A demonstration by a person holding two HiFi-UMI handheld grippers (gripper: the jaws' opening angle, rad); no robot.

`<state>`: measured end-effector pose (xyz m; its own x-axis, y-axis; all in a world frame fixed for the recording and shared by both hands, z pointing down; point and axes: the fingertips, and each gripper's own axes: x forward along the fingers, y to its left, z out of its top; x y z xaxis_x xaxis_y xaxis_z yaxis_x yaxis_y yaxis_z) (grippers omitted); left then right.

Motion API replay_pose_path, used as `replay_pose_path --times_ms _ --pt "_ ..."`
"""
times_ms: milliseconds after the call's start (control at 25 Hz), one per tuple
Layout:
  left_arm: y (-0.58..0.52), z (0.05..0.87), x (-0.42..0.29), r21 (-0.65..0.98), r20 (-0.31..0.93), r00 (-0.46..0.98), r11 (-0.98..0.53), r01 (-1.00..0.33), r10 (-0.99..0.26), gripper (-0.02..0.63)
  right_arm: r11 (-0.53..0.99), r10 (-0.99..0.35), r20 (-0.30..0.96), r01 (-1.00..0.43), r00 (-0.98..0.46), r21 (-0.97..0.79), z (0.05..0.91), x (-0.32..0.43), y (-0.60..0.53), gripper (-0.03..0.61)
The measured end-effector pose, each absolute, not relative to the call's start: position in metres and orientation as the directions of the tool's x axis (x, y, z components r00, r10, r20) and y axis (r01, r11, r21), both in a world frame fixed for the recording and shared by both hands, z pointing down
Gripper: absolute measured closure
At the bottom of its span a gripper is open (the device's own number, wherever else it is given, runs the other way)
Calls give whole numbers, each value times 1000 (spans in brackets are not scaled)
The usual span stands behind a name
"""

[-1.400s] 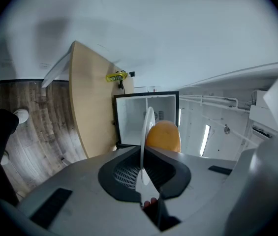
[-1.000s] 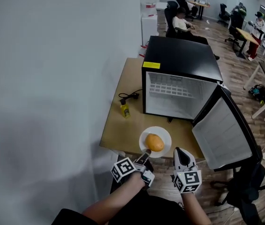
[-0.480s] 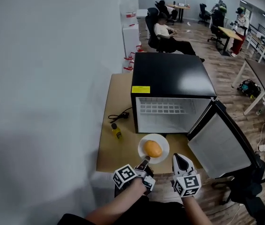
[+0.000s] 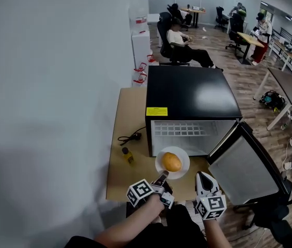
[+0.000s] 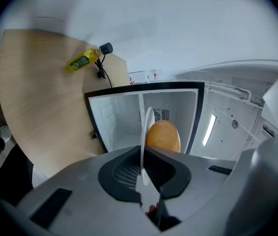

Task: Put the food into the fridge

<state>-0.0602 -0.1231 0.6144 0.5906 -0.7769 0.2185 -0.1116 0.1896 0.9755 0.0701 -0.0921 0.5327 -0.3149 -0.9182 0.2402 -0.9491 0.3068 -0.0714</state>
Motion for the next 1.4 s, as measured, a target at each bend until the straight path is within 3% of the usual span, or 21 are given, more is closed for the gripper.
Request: replay_pose_path --times_ms 1400 --pt "-291 619 -27 970 242 489 218 -108 -838 594 457 -854 241 -886 -461 -75 536 86 -258 518"
